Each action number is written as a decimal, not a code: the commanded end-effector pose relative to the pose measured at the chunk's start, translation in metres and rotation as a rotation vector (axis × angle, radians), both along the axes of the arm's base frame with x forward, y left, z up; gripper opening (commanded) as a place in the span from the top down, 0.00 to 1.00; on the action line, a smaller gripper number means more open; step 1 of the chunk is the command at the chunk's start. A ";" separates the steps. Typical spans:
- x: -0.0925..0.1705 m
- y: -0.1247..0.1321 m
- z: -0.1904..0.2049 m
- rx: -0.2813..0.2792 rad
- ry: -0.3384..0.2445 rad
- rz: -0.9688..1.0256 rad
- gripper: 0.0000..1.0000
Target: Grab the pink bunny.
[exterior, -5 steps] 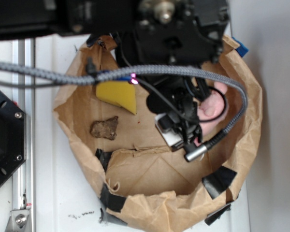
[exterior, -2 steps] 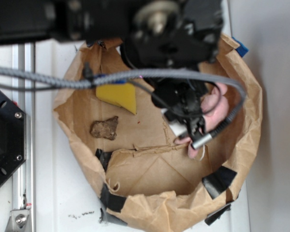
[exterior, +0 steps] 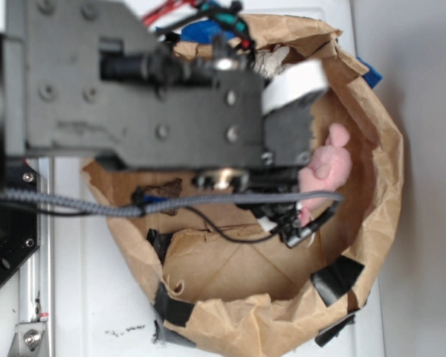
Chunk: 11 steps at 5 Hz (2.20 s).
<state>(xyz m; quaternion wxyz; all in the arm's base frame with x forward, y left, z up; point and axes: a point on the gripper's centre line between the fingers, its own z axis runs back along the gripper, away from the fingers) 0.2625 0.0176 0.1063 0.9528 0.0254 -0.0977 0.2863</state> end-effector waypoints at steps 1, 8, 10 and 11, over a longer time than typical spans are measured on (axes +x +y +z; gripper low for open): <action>0.007 0.003 -0.010 0.000 -0.038 0.021 0.00; 0.063 0.001 -0.021 -0.091 -0.217 0.109 0.00; 0.076 0.013 -0.040 -0.059 -0.166 0.120 0.00; 0.084 0.015 -0.043 -0.082 -0.169 0.109 0.00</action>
